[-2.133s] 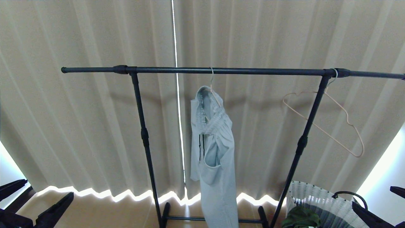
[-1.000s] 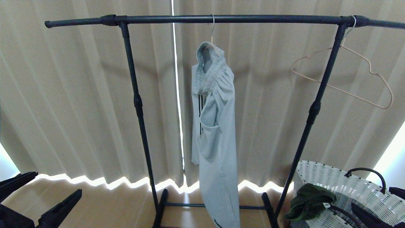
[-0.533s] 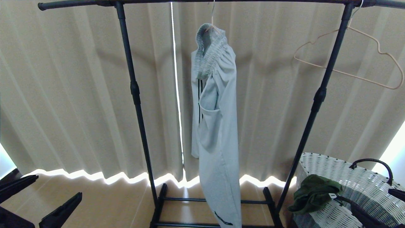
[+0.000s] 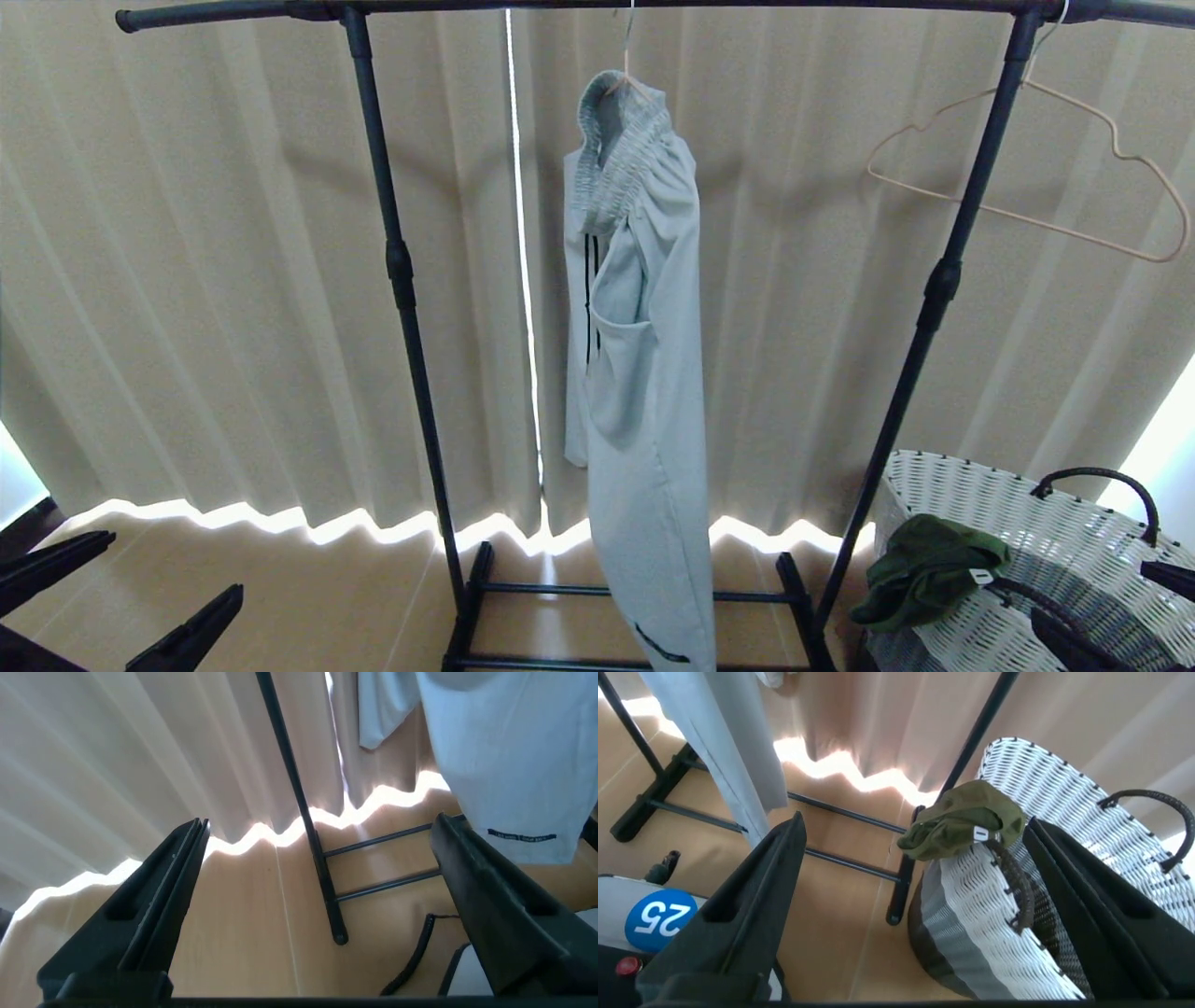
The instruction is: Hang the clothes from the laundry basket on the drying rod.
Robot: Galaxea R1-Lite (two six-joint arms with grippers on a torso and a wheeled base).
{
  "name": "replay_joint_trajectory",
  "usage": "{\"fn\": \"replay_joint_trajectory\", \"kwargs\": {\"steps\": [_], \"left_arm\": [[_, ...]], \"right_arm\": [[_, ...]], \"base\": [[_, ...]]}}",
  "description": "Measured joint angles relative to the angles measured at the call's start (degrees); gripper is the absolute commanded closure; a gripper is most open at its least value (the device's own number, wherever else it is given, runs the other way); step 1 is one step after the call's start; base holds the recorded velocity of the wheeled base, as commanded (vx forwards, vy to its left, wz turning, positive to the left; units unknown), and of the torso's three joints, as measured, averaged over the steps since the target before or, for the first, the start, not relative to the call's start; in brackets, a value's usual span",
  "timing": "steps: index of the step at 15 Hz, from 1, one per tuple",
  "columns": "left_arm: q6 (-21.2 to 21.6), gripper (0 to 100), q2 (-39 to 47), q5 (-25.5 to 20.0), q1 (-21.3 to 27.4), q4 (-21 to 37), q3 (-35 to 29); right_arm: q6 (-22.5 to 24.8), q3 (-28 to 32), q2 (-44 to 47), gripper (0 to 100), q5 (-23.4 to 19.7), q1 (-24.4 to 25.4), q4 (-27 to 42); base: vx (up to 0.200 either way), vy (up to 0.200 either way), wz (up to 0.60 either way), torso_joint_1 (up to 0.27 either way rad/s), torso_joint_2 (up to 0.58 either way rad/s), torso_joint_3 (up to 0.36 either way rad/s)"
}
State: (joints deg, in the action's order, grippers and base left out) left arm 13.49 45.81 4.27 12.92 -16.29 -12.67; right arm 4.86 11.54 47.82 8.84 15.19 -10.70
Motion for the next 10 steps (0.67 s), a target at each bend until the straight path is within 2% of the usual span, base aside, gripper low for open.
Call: {"fn": "replay_joint_trajectory", "kwargs": {"steps": [2, 4, 10], "left_arm": [[0.6, 0, -0.5, 0.0, 0.0, 0.0, 0.1], [1.7, 0, -0.8, 0.0, 0.0, 0.0, 0.1], [2.6, 0, -2.7, 0.0, 0.0, 0.3, 0.5]], "right_arm": [[0.0, 0.0, 0.0, 0, 0.0, 0.0, 0.0], [0.0, 0.0, 0.1, 0, 0.0, 0.1, 0.0], [0.0, 0.1, 0.0, 0, 0.1, 0.1, 0.0]], "base": [[0.000, 0.000, 0.00, 0.000, 0.00, 0.000], [0.000, -0.200, 0.00, 0.000, 0.00, 0.002], [0.200, -0.200, 0.00, 0.000, 0.00, 0.005]]}}
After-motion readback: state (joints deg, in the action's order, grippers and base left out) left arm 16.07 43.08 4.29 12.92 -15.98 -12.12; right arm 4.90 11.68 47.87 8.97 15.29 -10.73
